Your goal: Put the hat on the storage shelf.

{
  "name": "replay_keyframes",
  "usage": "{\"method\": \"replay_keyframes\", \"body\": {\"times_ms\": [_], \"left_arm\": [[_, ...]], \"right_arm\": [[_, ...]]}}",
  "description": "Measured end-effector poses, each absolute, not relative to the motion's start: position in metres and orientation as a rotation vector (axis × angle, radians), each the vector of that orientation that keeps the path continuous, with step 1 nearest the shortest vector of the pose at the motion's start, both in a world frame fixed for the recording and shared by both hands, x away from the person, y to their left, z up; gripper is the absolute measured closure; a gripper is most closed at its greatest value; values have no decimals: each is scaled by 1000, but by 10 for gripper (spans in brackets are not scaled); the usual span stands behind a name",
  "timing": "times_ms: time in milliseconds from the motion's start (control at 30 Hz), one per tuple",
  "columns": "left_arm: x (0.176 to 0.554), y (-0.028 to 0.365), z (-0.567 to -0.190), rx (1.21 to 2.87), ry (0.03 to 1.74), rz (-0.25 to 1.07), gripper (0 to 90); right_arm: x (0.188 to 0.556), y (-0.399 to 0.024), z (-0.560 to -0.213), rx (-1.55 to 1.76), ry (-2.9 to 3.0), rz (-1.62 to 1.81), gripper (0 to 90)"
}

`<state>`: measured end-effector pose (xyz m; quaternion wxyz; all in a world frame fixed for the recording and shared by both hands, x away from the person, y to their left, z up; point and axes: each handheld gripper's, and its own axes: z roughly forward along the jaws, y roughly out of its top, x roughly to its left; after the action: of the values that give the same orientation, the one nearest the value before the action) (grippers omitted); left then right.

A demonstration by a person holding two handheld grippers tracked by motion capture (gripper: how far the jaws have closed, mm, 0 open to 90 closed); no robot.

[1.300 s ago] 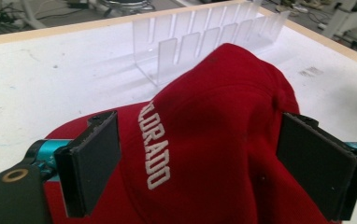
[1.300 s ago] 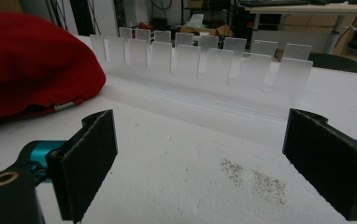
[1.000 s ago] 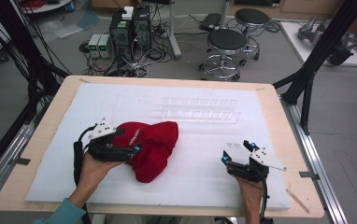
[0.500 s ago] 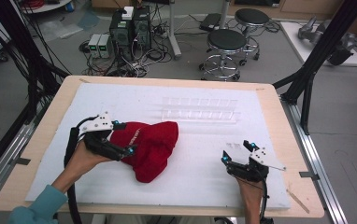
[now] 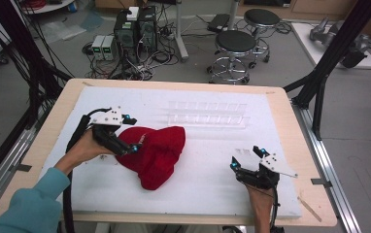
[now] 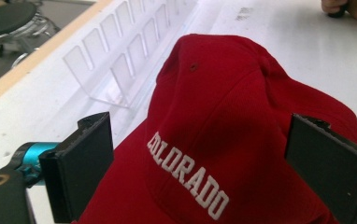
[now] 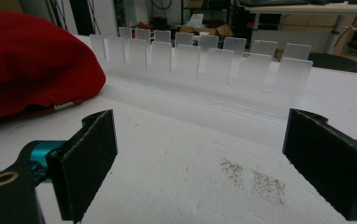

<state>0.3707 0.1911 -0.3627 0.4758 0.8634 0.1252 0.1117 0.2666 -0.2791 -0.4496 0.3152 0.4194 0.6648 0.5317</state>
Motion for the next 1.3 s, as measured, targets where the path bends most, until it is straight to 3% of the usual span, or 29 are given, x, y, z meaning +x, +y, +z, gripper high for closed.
{"method": "replay_keyframes", "body": {"times_ms": [133,367,900,1100,1200,1300], "left_arm": [[375,185,-367,2101,285,259,98],[381,179,-377,2103,234,193,205],[385,165,-391,2184,176,108,218],[388,162,-396,2209,146,113,341],[389,161,-398,2231,148,146,502],[389,160,-398,2245,161,152,588]], "right_arm": [[267,-279,-450,1107,1751,1402,89],[267,-280,-450,1101,1743,1403,89],[267,-280,-450,1100,1742,1397,89],[267,-280,-450,1099,1741,1396,89],[267,-280,-450,1102,1740,1397,89],[267,-280,-450,1104,1741,1399,89]]}}
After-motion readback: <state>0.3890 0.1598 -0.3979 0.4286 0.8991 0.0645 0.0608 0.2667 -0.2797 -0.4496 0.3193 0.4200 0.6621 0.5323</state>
